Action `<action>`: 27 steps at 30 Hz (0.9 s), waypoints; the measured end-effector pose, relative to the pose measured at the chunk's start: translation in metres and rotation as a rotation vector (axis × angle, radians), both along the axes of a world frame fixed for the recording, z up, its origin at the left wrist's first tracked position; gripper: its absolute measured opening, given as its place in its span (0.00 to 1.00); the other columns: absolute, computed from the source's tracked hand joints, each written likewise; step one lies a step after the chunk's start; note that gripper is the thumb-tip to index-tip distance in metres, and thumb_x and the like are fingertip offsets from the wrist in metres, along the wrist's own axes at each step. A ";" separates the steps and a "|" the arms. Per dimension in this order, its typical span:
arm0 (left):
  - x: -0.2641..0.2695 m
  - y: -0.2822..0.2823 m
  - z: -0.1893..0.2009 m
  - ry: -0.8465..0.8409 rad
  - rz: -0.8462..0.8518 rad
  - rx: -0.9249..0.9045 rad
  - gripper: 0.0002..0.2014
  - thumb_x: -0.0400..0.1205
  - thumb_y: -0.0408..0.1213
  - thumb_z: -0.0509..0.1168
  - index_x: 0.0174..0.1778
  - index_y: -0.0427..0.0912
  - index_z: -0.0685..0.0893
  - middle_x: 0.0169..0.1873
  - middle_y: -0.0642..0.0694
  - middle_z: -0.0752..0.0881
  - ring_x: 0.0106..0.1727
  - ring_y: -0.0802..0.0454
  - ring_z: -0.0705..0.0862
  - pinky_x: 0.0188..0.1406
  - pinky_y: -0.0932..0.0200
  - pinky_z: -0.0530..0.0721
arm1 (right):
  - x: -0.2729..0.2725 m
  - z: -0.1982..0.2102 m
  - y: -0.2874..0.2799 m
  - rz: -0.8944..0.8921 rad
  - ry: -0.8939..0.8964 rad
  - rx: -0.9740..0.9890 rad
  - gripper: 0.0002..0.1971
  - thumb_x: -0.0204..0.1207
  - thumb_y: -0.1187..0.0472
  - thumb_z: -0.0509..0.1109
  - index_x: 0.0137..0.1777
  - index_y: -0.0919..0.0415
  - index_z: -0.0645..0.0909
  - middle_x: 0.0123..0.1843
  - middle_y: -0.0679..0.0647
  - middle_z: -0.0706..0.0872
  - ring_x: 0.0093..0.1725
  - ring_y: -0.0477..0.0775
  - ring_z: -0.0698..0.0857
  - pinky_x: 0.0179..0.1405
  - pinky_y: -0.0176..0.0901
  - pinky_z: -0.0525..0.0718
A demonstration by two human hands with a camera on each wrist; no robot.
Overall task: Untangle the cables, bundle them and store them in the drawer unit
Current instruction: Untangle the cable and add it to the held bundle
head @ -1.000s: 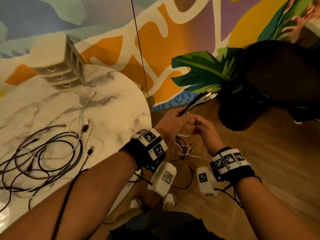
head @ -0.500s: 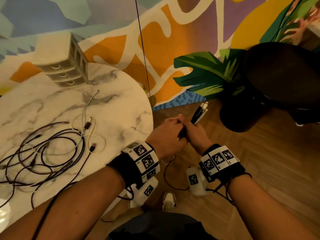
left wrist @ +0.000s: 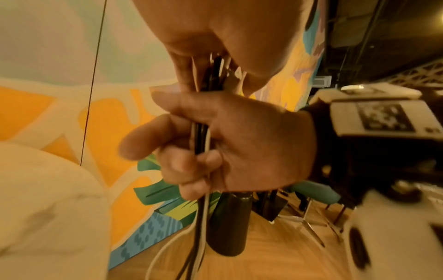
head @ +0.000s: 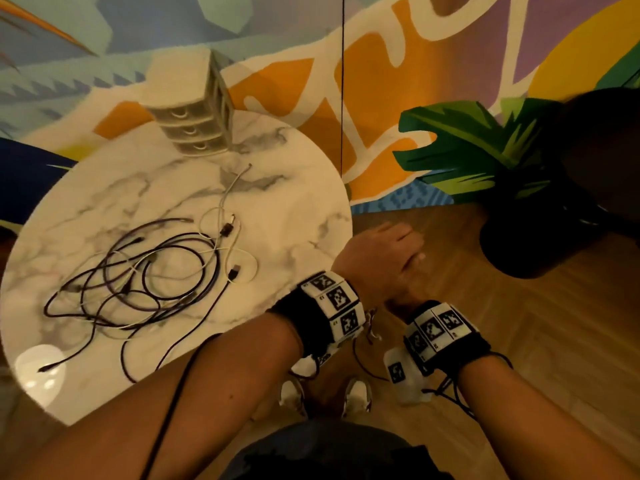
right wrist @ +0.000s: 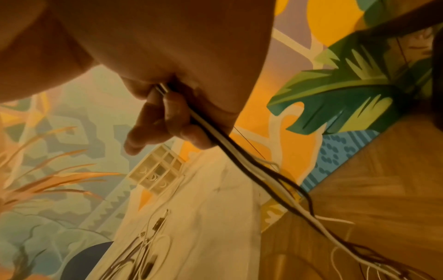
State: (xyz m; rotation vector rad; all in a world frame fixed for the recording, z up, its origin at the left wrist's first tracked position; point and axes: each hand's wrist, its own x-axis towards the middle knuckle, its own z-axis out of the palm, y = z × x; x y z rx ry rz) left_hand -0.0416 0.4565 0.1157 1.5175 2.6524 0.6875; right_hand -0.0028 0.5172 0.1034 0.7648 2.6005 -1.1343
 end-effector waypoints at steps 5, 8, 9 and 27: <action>-0.001 -0.021 -0.017 0.046 0.120 -0.004 0.12 0.81 0.43 0.56 0.45 0.41 0.82 0.45 0.45 0.85 0.44 0.46 0.82 0.39 0.54 0.80 | 0.003 -0.010 -0.018 0.012 -0.082 0.038 0.14 0.82 0.69 0.58 0.65 0.65 0.77 0.55 0.58 0.84 0.44 0.31 0.80 0.44 0.13 0.71; -0.008 -0.037 -0.013 0.024 0.159 -0.078 0.19 0.82 0.46 0.48 0.51 0.41 0.82 0.48 0.45 0.86 0.48 0.45 0.83 0.46 0.52 0.80 | 0.013 -0.009 -0.022 -0.041 -0.046 -0.385 0.18 0.83 0.73 0.55 0.71 0.79 0.66 0.69 0.67 0.76 0.64 0.62 0.78 0.39 0.12 0.66; -0.010 -0.042 -0.011 0.020 0.149 -0.113 0.20 0.83 0.46 0.48 0.59 0.42 0.80 0.51 0.45 0.85 0.51 0.44 0.82 0.49 0.51 0.79 | 0.011 -0.004 -0.030 -0.061 -0.019 -0.483 0.18 0.83 0.74 0.52 0.71 0.83 0.64 0.68 0.73 0.73 0.63 0.74 0.76 0.40 0.18 0.72; -0.023 -0.120 -0.044 -0.246 0.349 -0.172 0.21 0.85 0.53 0.52 0.67 0.44 0.74 0.62 0.45 0.79 0.61 0.46 0.77 0.57 0.49 0.78 | -0.002 -0.058 -0.069 -0.302 0.065 -0.745 0.22 0.87 0.55 0.51 0.38 0.61 0.81 0.25 0.55 0.82 0.22 0.49 0.73 0.19 0.33 0.73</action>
